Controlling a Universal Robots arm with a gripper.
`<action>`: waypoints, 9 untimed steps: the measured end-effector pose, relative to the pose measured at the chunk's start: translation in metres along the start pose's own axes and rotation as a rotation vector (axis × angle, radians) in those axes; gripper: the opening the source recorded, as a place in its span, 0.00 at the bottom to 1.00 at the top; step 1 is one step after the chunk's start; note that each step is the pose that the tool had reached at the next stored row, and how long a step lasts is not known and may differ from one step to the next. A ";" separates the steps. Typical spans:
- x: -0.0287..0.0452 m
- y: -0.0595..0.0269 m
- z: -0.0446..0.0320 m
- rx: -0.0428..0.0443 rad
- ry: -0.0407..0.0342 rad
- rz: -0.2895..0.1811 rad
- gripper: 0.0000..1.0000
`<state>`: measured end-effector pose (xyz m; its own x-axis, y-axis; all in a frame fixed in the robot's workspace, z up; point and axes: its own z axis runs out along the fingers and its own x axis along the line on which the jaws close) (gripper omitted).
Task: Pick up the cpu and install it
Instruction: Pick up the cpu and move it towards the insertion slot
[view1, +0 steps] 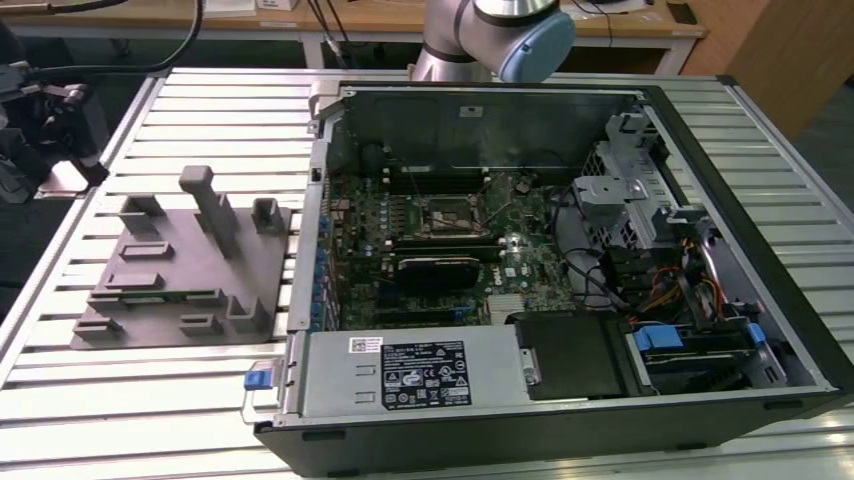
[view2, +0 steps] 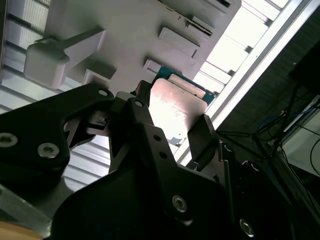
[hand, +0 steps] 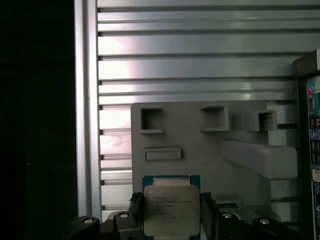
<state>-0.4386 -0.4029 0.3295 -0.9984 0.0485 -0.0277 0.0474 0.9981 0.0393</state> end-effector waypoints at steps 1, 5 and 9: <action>-0.0001 0.0000 -0.0012 0.0000 -0.0001 0.000 0.54; -0.0002 0.0003 -0.0075 0.0000 -0.0002 0.000 0.54; -0.0005 0.0006 -0.0149 0.0000 -0.0003 0.000 0.54</action>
<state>-0.4385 -0.4029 0.3444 -0.9984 0.0485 -0.0281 0.0474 0.9981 0.0393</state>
